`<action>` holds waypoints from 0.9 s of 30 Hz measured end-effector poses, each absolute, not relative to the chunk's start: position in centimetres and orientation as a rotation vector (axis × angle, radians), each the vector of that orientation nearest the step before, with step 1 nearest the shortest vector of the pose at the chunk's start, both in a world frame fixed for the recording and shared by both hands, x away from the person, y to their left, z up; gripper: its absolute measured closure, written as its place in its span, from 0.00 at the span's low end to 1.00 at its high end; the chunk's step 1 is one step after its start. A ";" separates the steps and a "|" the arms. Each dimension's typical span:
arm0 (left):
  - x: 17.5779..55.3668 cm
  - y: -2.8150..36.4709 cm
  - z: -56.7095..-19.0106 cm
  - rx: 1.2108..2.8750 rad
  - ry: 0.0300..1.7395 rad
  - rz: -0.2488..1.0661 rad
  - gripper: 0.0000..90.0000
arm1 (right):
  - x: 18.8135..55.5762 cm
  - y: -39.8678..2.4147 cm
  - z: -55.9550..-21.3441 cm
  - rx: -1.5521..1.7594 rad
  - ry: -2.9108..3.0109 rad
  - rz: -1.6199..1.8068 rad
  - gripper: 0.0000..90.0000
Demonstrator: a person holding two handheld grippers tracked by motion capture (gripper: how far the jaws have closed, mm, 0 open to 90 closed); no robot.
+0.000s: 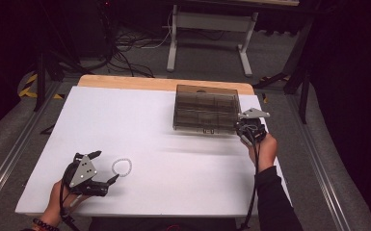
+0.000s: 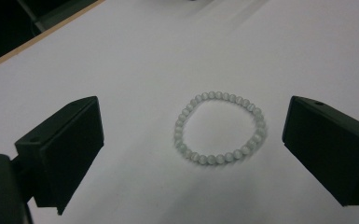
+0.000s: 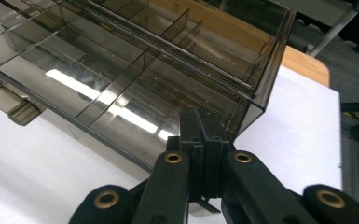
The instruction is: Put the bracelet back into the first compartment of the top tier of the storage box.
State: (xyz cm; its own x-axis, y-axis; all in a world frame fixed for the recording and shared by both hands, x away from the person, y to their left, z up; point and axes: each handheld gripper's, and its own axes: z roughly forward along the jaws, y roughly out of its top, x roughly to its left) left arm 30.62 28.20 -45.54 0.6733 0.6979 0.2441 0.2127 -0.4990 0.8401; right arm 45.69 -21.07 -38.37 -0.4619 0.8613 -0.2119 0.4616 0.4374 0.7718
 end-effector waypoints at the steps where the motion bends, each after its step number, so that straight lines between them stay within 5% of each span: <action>1: 30.6 28.2 -45.6 2.049 0.700 0.730 0.07 | 45.8 -21.1 -38.4 1.114 2.092 0.868 1.00; 27: 30.6 27.9 -45.6 2.067 0.687 0.736 0.07 | 45.5 -21.1 -37.7 1.072 2.196 0.800 1.00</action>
